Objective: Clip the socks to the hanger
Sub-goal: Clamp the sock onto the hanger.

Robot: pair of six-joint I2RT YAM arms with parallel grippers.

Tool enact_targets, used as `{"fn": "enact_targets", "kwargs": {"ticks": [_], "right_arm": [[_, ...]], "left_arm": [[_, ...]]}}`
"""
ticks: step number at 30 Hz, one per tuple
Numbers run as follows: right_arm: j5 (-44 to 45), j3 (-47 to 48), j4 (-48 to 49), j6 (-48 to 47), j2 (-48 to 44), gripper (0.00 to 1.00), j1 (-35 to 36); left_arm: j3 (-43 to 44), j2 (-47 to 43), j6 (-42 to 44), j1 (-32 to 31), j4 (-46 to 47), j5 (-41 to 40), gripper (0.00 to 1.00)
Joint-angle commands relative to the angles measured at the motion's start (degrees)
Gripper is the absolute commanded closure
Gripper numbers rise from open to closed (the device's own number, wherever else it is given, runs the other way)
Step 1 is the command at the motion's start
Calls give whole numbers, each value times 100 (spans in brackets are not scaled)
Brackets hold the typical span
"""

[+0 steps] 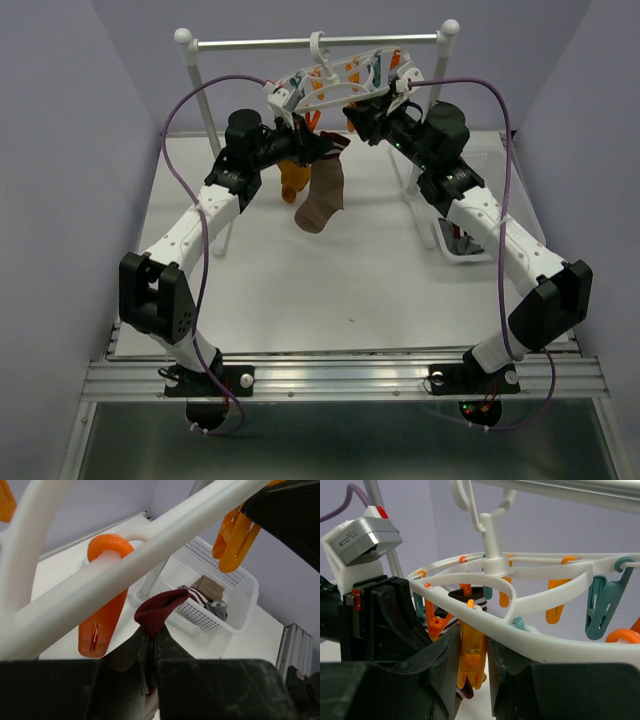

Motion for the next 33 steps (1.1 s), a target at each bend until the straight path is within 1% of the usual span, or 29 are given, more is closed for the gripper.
{"fn": "enact_targets", "kwargs": {"ticks": [1,7,13,17,21,25,28,33], "right_arm": [[-656,69,-173,-169,-171,99,14],[-753,-19,-94,-160,-119,99,14],[-902,-133,37,94,-136,99,-39],[-727,-300,187,376,-207,99,-91],[-682,-537,485,683,-286,99,-91],[-928,-1082,1355,1043,-444,99,-144],[-929,-1222,1584,1193,-488,99,-144],[-1034,-1337,1962,1518,-444,99,-196]], "left_arm": [[358,45,-418,-10,218,60,100],[297,-25,-681,-10,411,157,100],[-45,-183,-989,-19,885,315,100],[-388,-490,-1068,-28,1123,79,100],[-661,-693,-1147,-28,1377,-159,100],[-889,-719,-1480,-37,1738,-45,100],[-1144,-798,-1630,-37,2098,-89,100],[-1285,-913,-1622,-89,2213,-247,100]]}}
